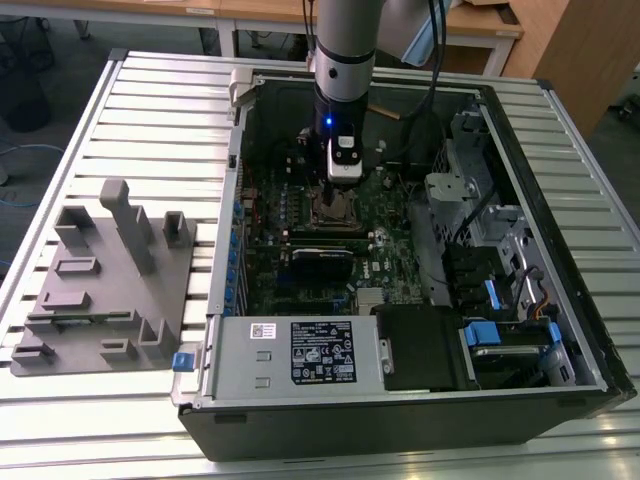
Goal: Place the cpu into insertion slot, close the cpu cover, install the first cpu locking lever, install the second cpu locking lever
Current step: 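Close the cpu cover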
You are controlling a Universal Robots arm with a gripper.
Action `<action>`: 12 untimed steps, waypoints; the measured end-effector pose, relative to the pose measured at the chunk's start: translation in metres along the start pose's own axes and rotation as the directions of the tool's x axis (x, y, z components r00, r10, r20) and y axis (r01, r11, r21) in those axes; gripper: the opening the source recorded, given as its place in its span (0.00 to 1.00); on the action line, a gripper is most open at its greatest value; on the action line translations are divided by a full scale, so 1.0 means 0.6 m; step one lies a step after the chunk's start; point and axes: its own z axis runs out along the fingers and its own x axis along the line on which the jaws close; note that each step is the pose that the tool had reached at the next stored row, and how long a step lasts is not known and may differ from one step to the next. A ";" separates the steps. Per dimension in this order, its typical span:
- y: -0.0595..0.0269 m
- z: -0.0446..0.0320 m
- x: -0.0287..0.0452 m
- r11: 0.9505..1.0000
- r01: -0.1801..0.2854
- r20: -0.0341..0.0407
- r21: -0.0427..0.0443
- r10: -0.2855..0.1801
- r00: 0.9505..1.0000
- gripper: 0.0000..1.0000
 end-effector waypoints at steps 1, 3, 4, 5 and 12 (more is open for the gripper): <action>0.000 0.000 0.000 1.000 0.000 0.000 0.000 0.000 1.000 0.10; 0.000 0.000 0.000 1.000 0.000 0.000 0.000 0.000 1.000 0.10; 0.000 0.000 0.000 1.000 0.000 0.000 0.000 0.000 1.000 0.10; 0.000 0.000 0.000 1.000 0.000 0.000 0.000 0.000 1.000 0.10; 0.000 0.000 0.000 1.000 0.017 0.000 0.000 -0.017 1.000 0.10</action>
